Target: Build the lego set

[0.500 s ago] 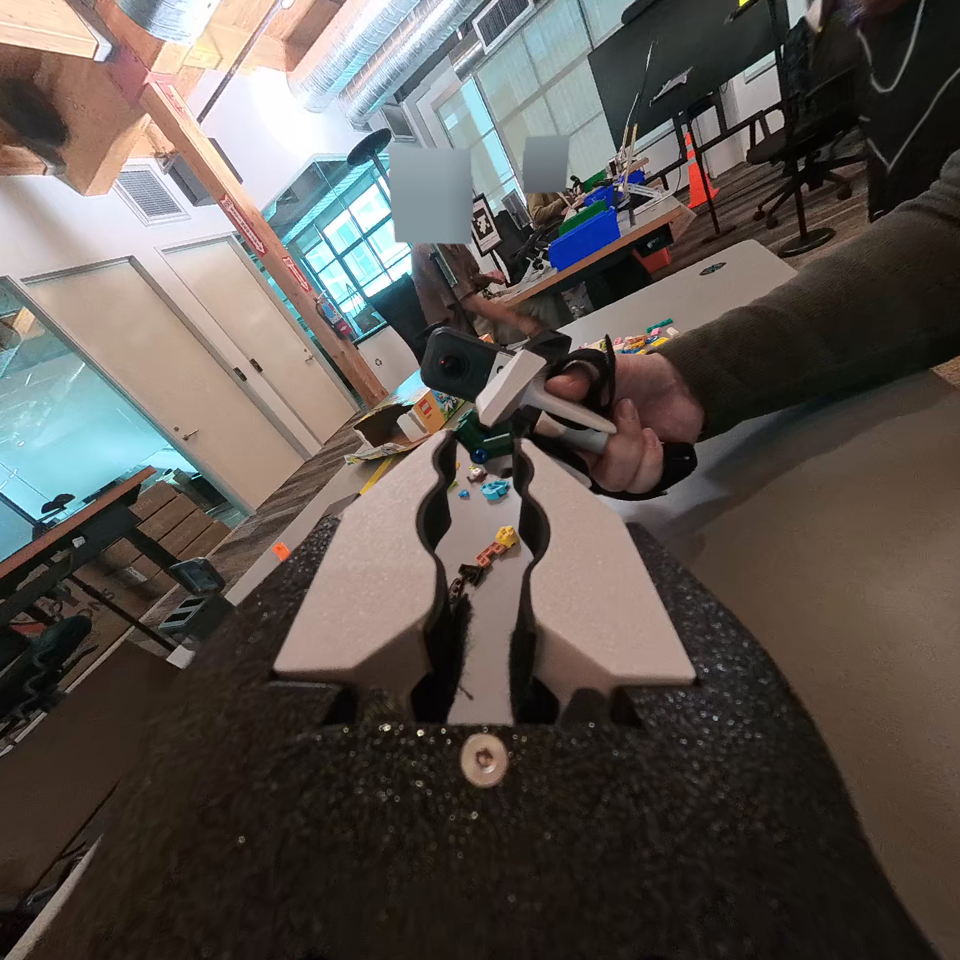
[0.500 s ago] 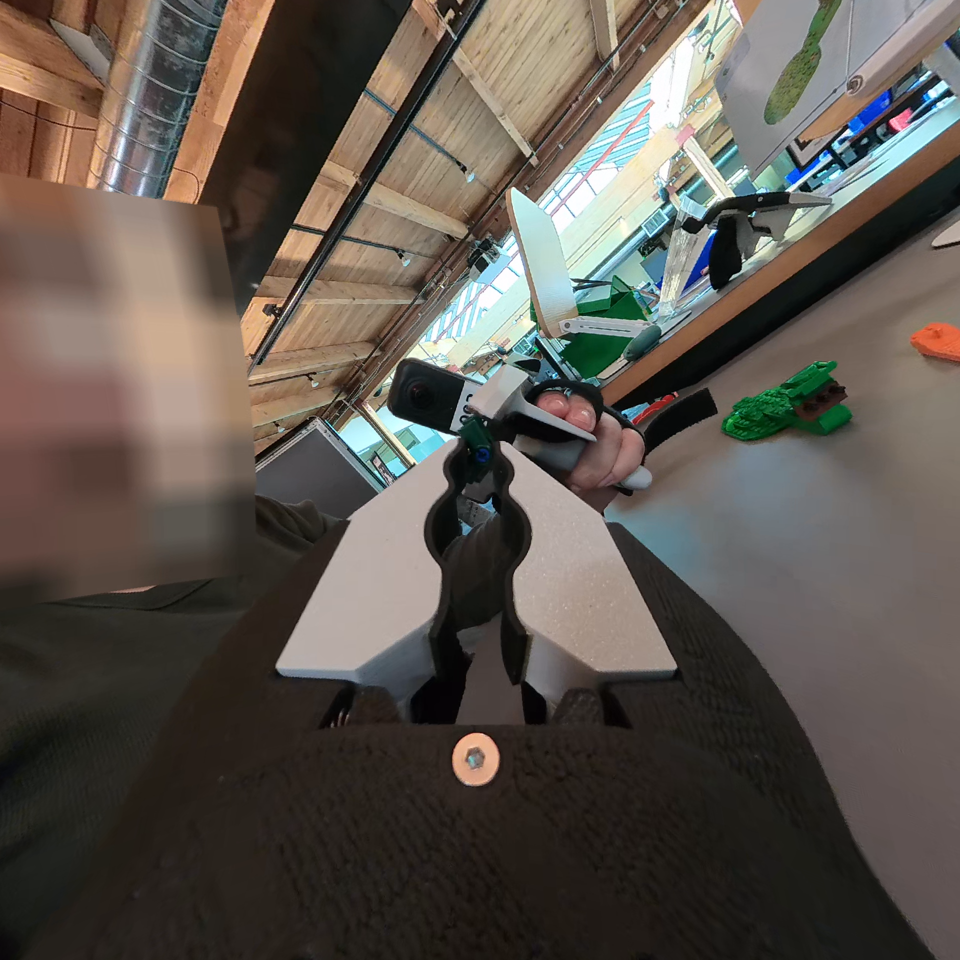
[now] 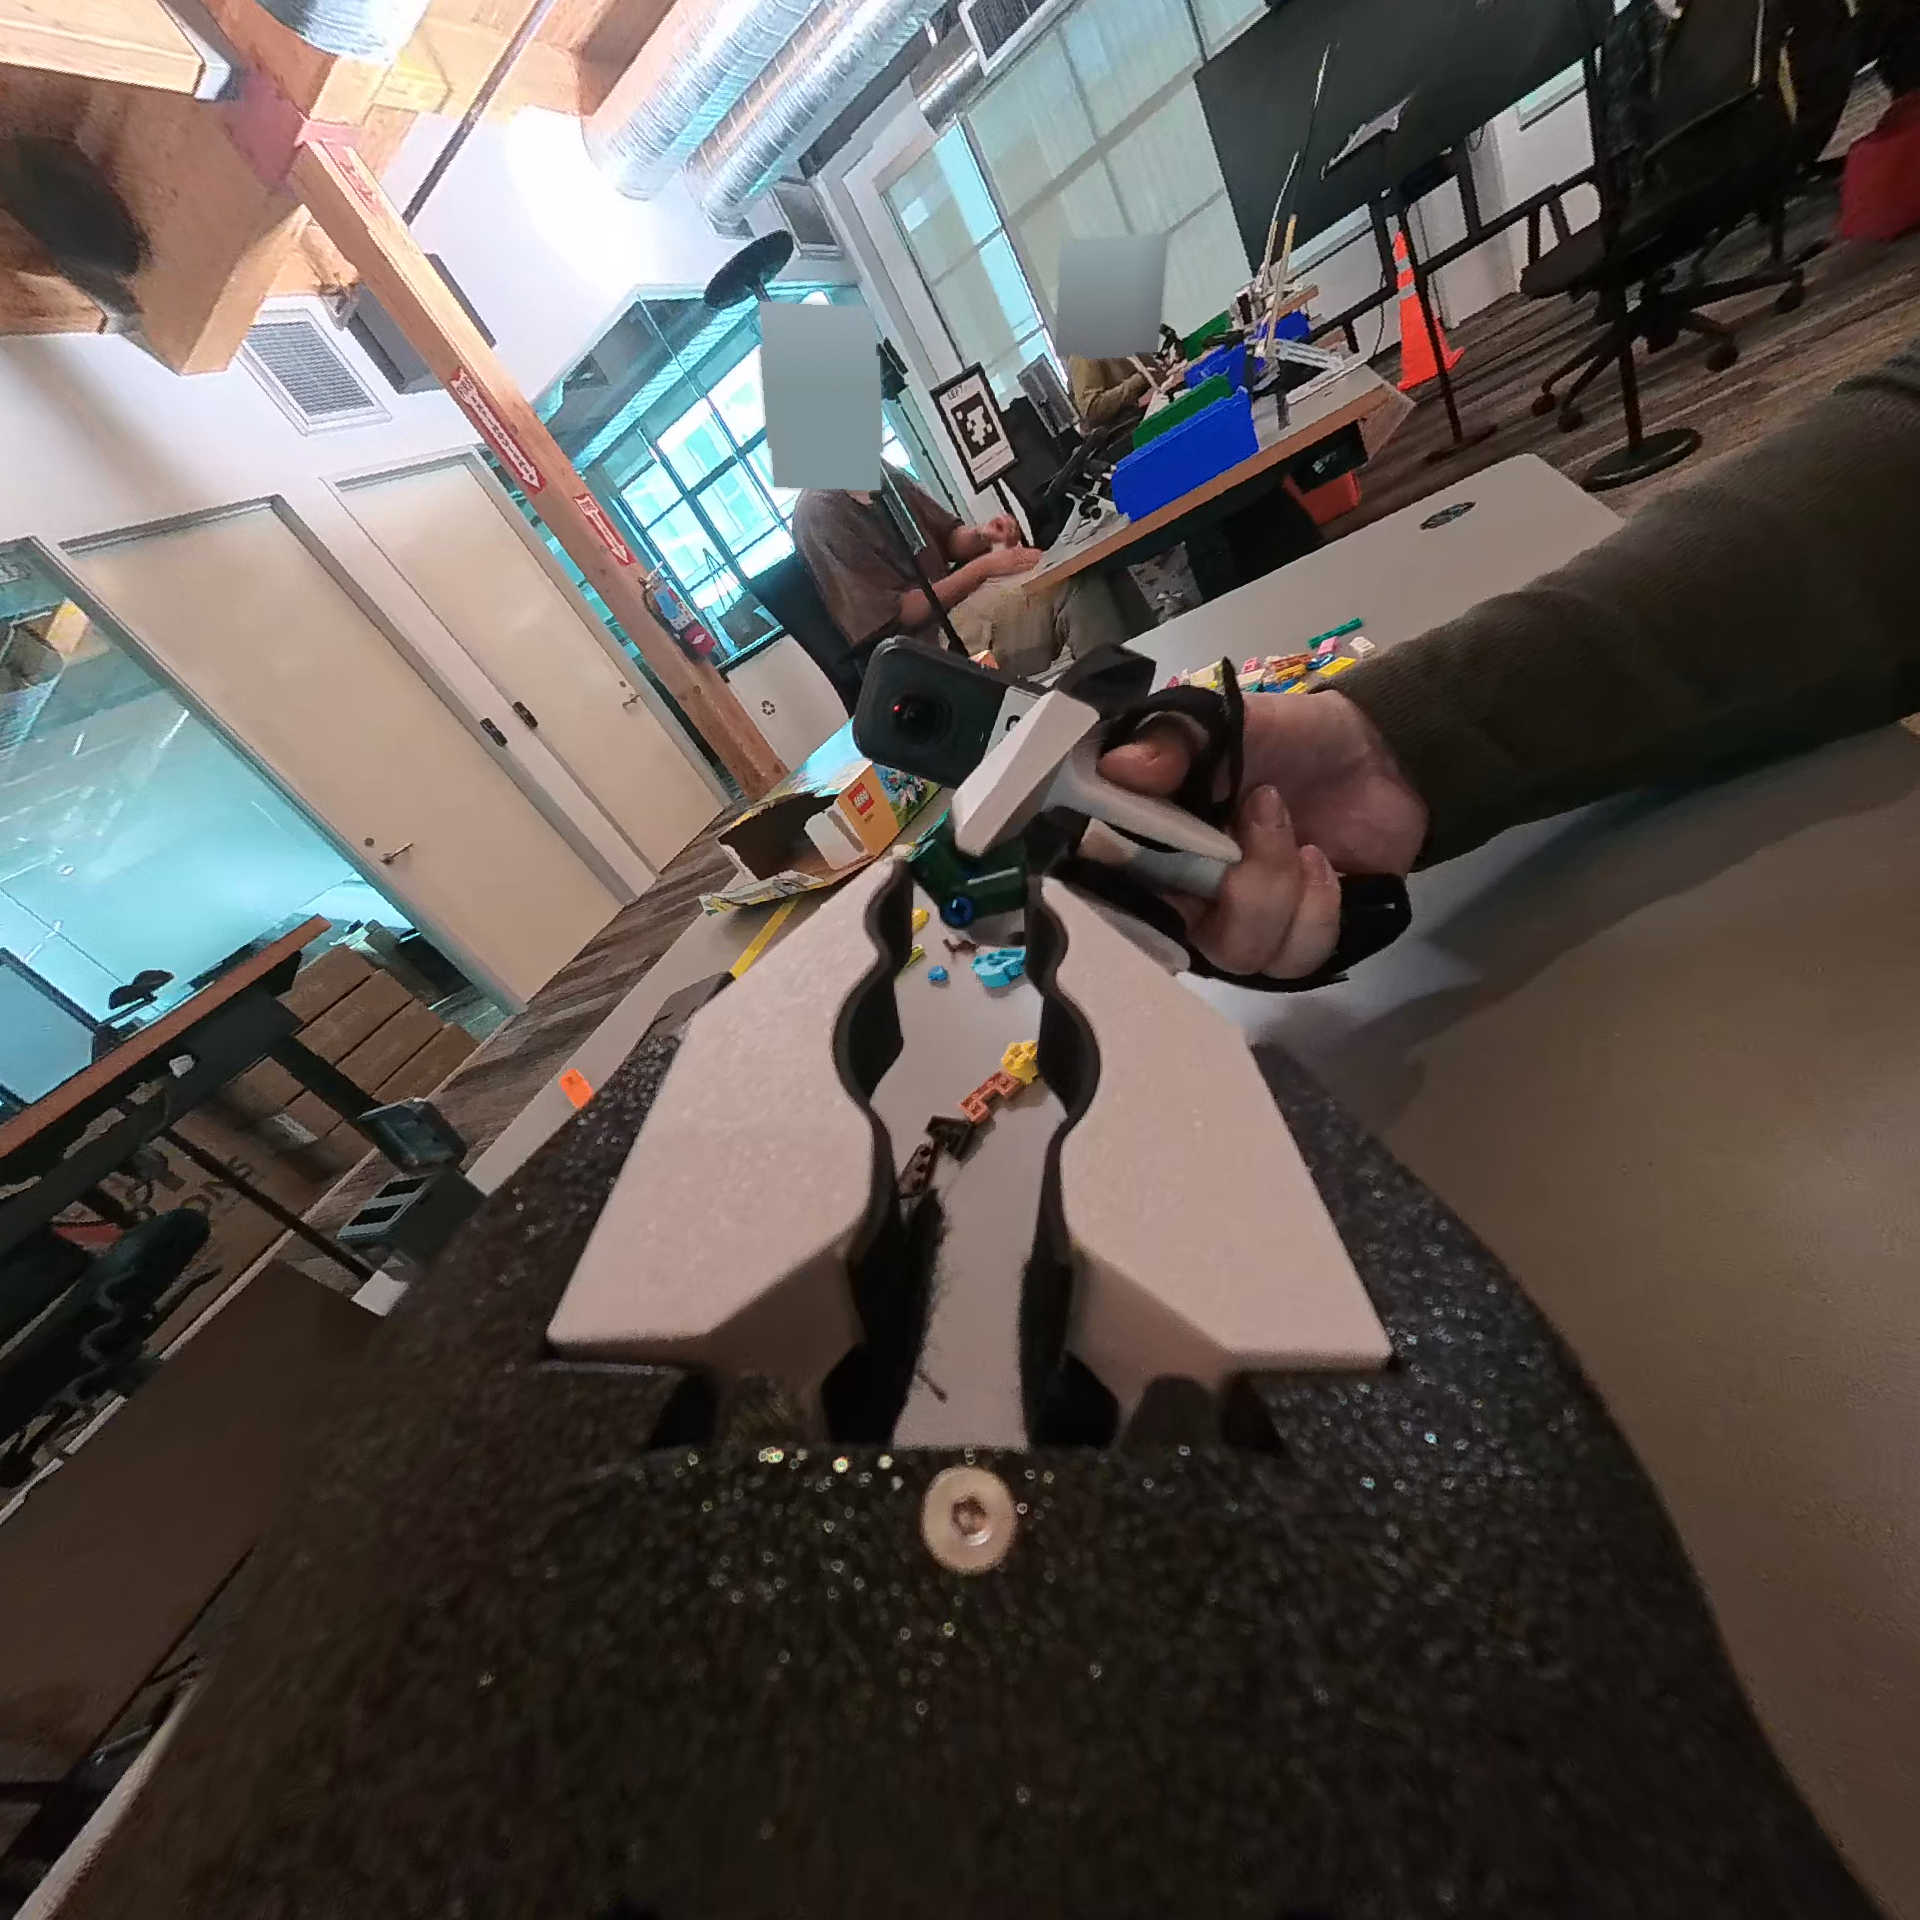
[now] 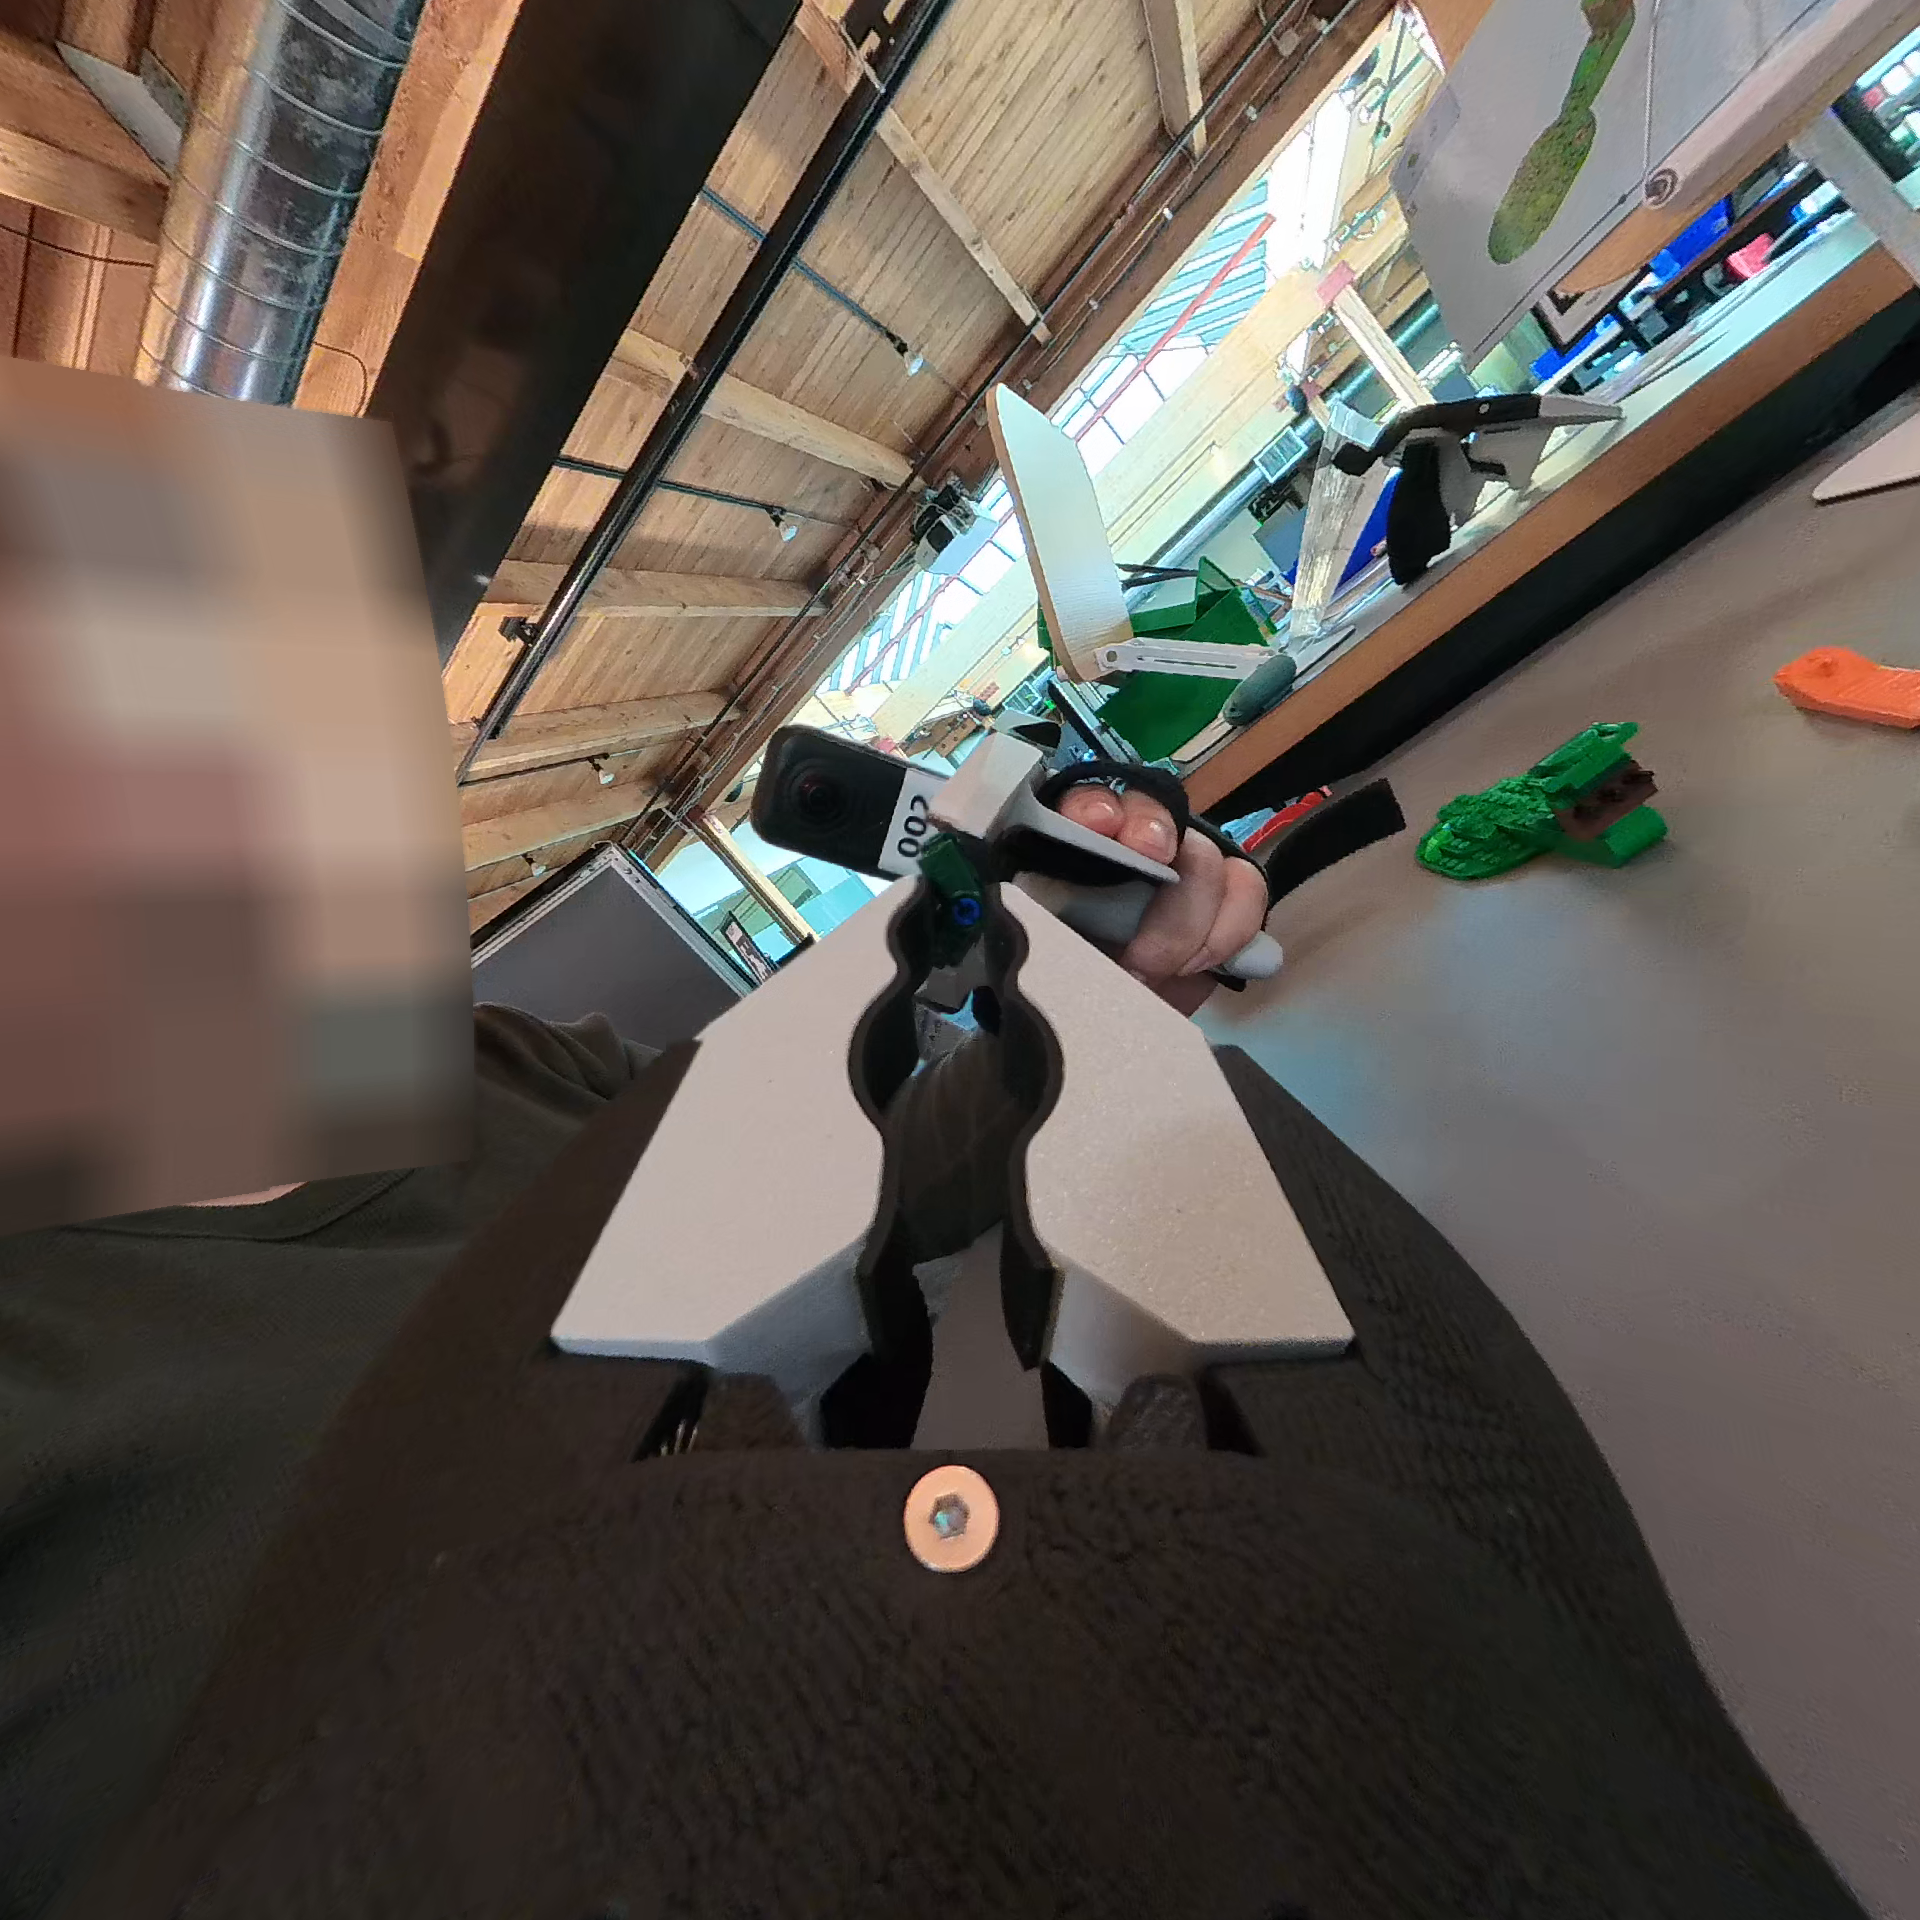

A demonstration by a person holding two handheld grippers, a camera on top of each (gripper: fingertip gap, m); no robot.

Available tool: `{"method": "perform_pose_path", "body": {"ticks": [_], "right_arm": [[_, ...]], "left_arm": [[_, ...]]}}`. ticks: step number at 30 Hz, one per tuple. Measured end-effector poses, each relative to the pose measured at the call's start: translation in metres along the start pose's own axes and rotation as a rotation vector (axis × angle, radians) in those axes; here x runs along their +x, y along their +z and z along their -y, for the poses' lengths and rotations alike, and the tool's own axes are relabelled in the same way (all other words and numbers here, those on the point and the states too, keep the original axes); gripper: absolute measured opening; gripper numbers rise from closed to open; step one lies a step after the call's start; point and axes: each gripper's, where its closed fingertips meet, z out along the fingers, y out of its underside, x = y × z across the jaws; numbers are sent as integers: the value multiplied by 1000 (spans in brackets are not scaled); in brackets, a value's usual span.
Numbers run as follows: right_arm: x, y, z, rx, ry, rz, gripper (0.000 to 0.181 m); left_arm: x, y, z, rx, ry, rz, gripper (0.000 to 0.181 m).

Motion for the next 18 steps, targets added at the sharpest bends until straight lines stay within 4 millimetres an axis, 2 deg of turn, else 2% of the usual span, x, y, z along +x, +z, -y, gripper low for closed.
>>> {"method": "perform_pose_path", "body": {"ticks": [18], "right_arm": [[1,2,-1,-21,-64,-48,8]], "left_arm": [[2,4,-3,-22,18,8,17]]}}
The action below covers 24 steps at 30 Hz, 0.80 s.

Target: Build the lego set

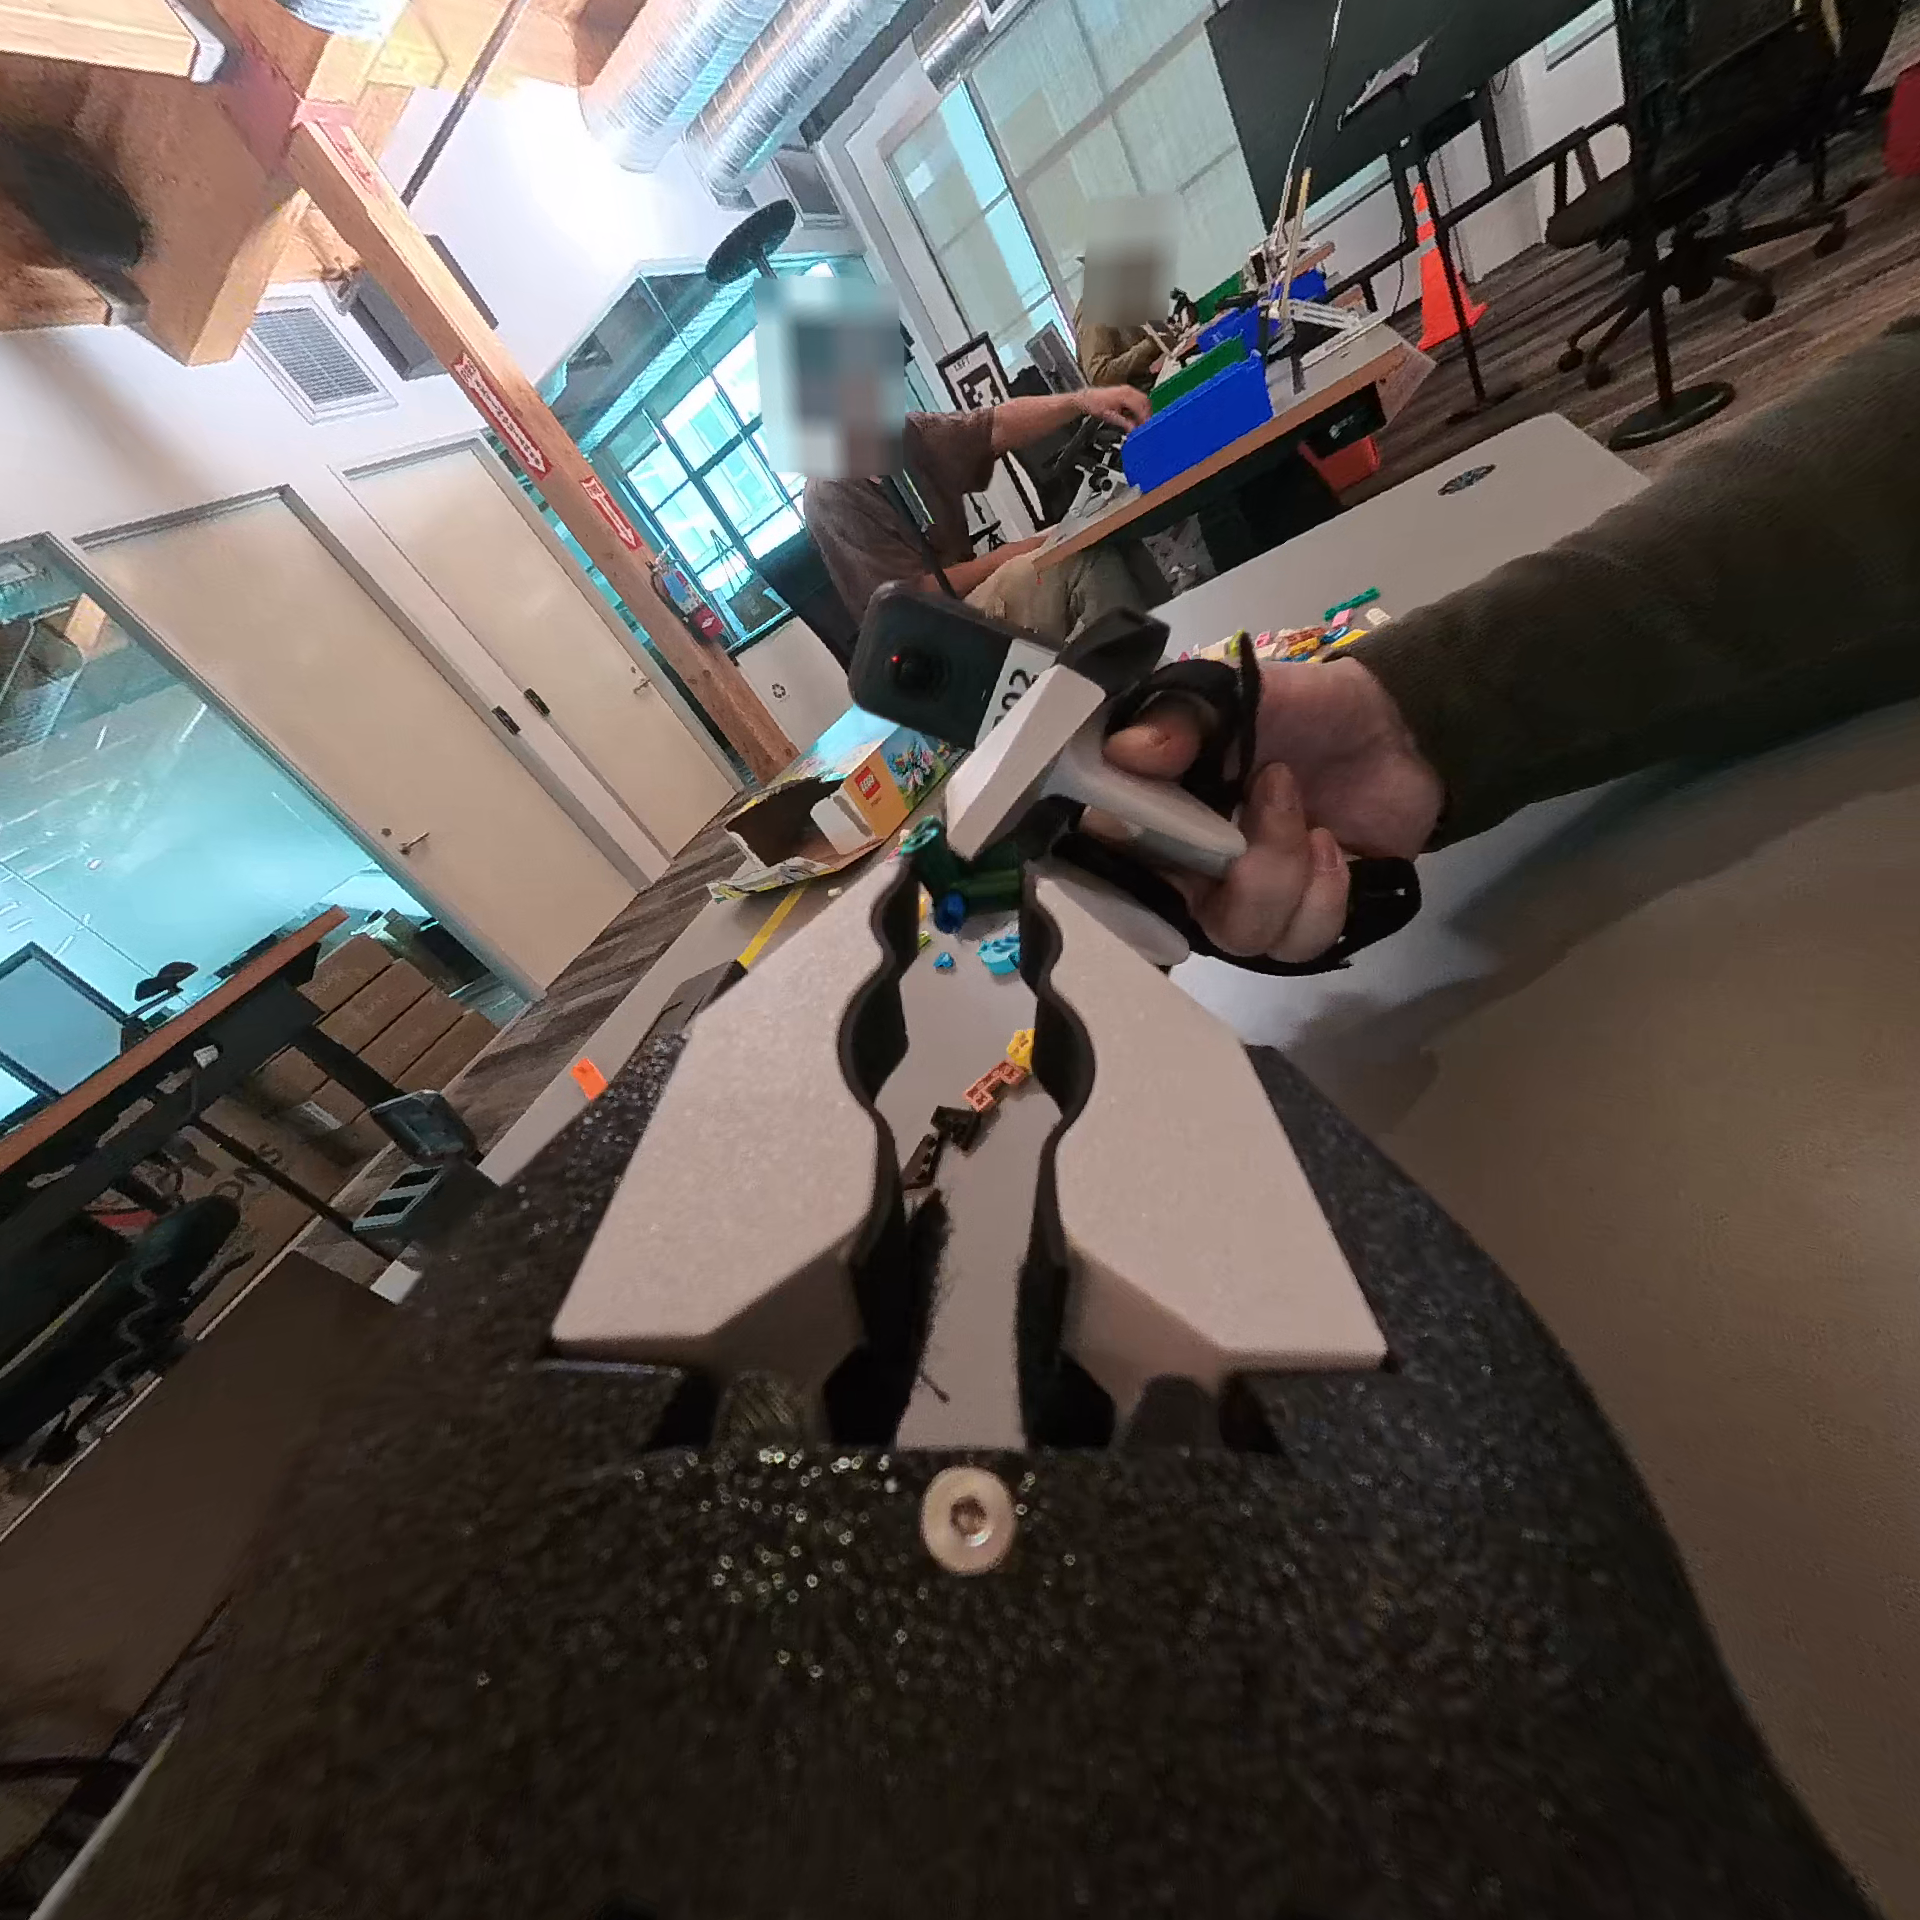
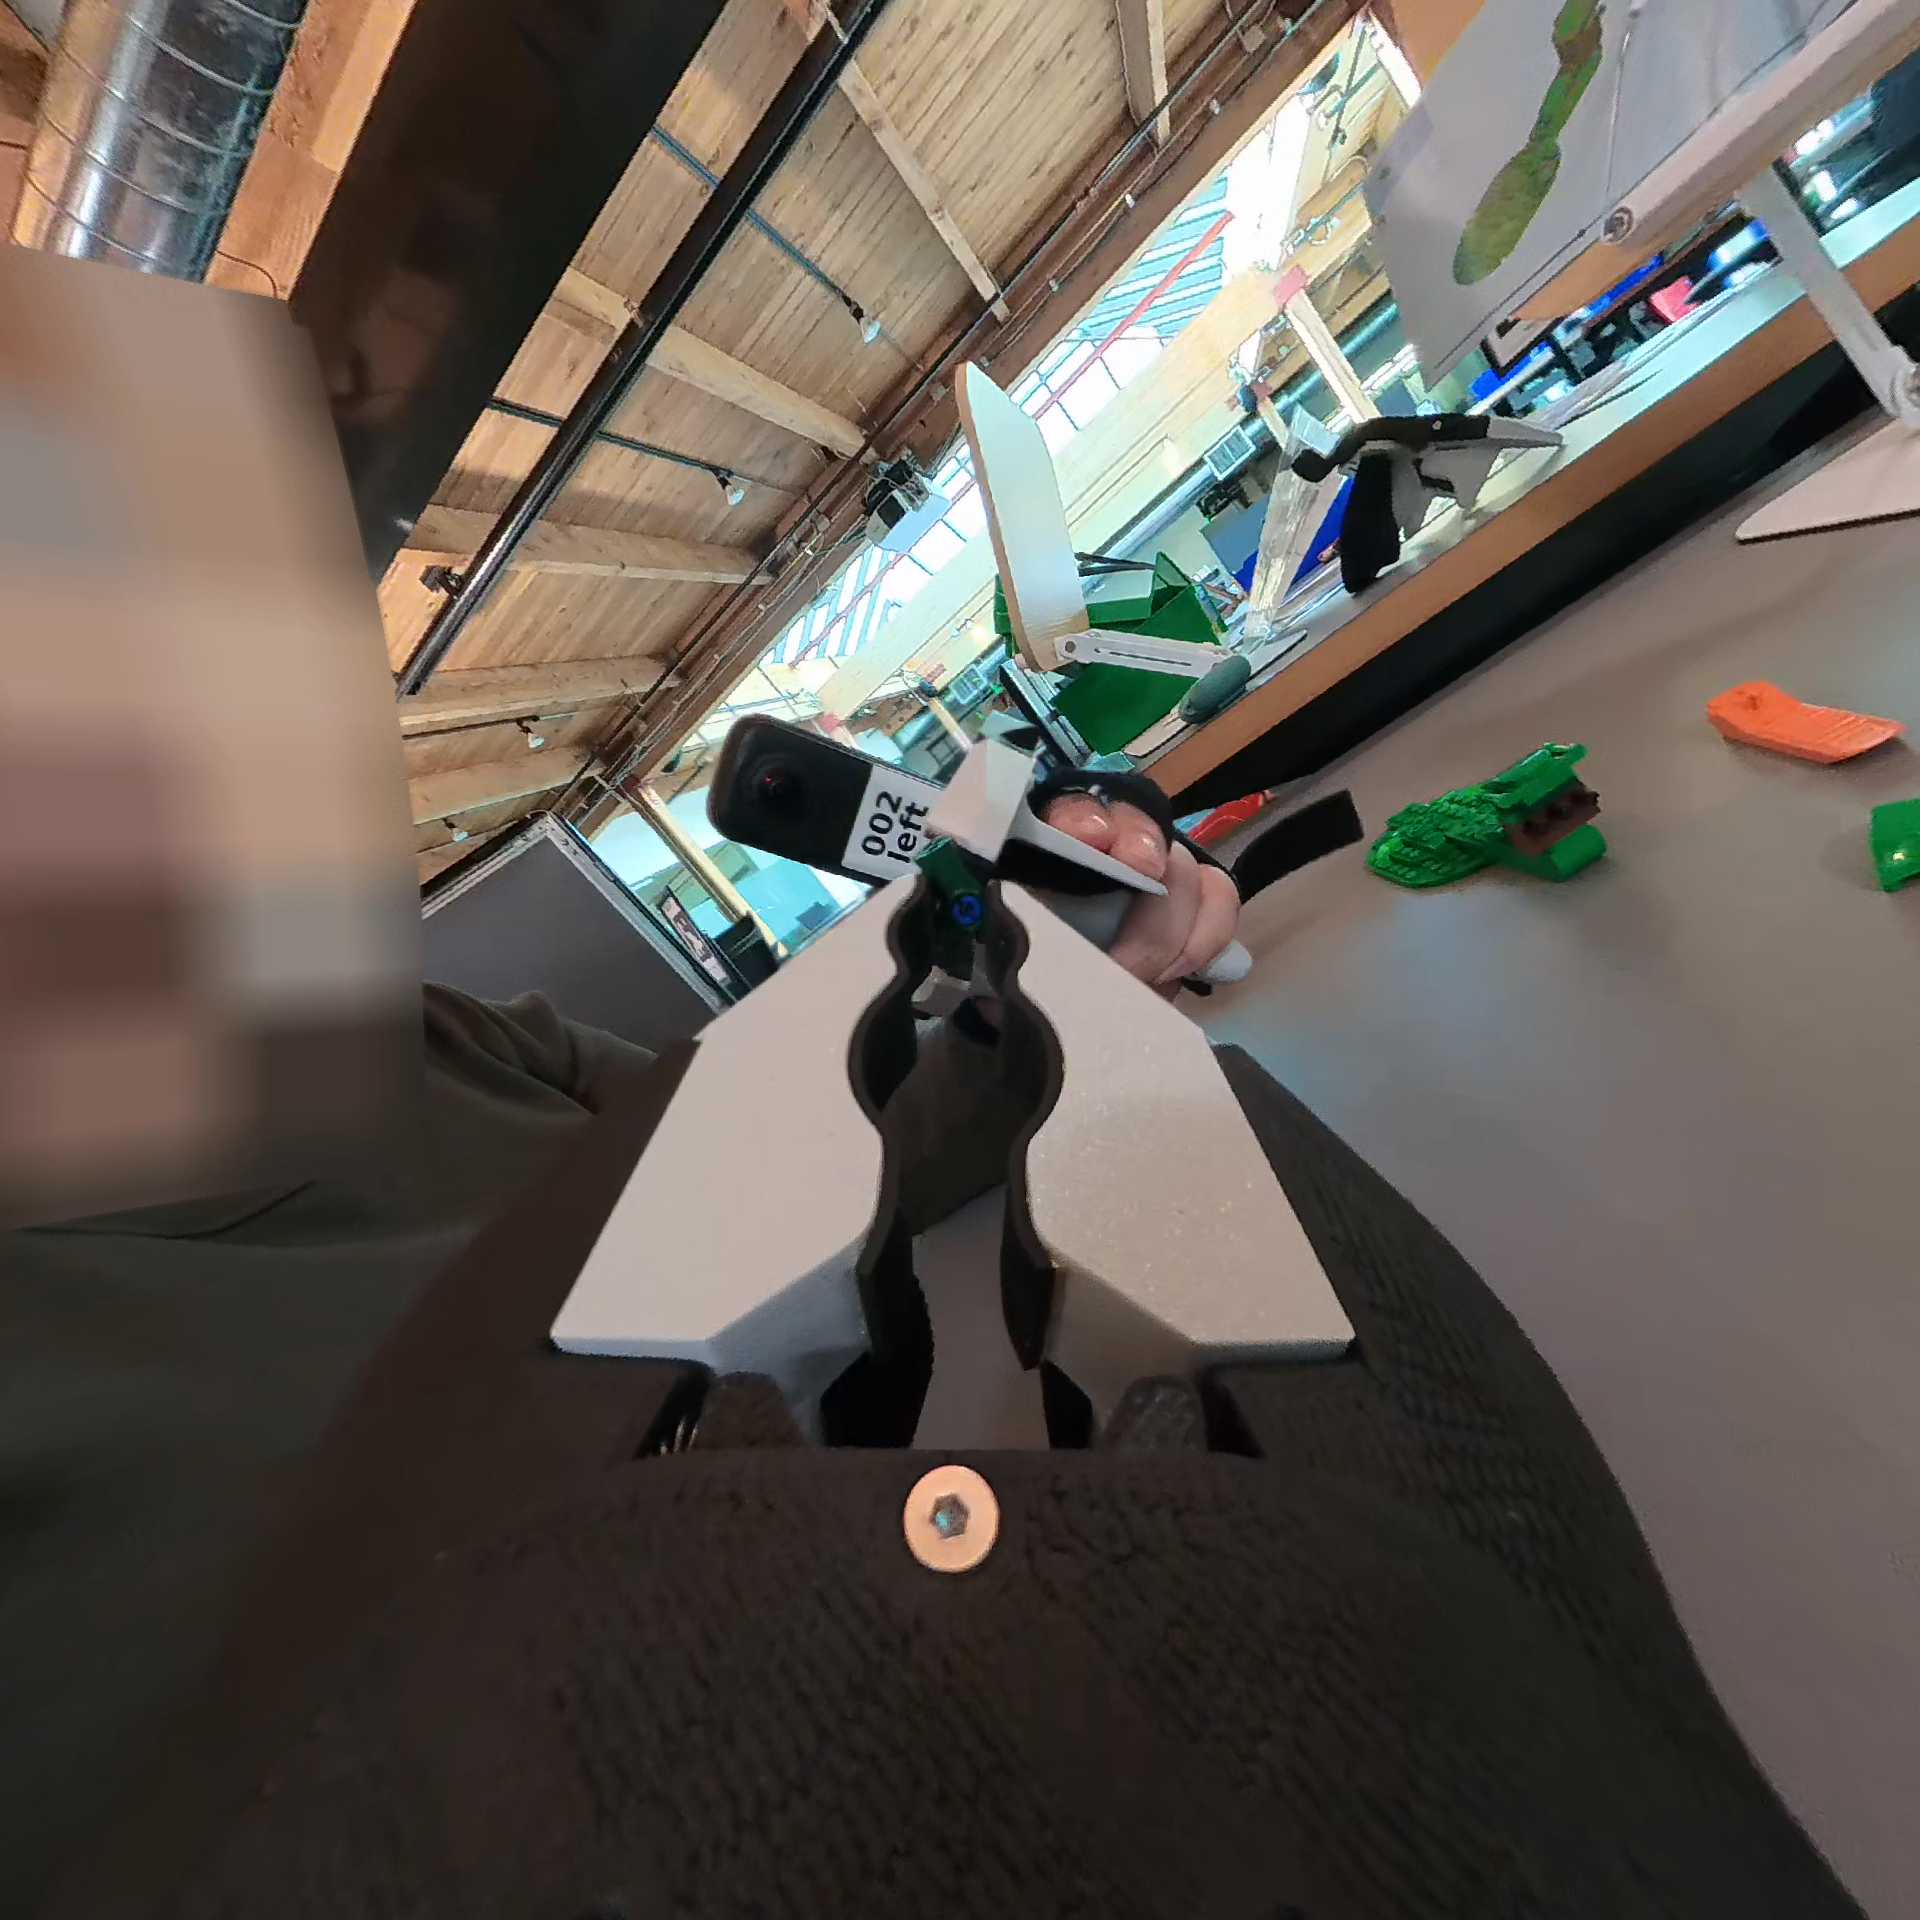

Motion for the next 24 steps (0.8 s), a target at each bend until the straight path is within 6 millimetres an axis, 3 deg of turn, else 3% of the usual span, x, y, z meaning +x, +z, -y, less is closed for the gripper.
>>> {"method": "perform_pose_path", "body": {"ticks": [7,10,13,18,24], "right_arm": [[-7,0,5,16,-29,27,8],[-1,3,7,13,-119,-44,36],[19,6,4,-36,-344,-283,53],[22,-2,21,-36,-679,-567,39],[25,-3,18,-106,-816,-671,22]], "left_arm": [[0,2,8,66,-99,-12,15],[-13,3,1,23,-42,103,14],[-21,2,-2,-7,45,194,14],[-29,4,-11,-88,178,319,14],[-23,10,-16,-122,232,329,14]]}}
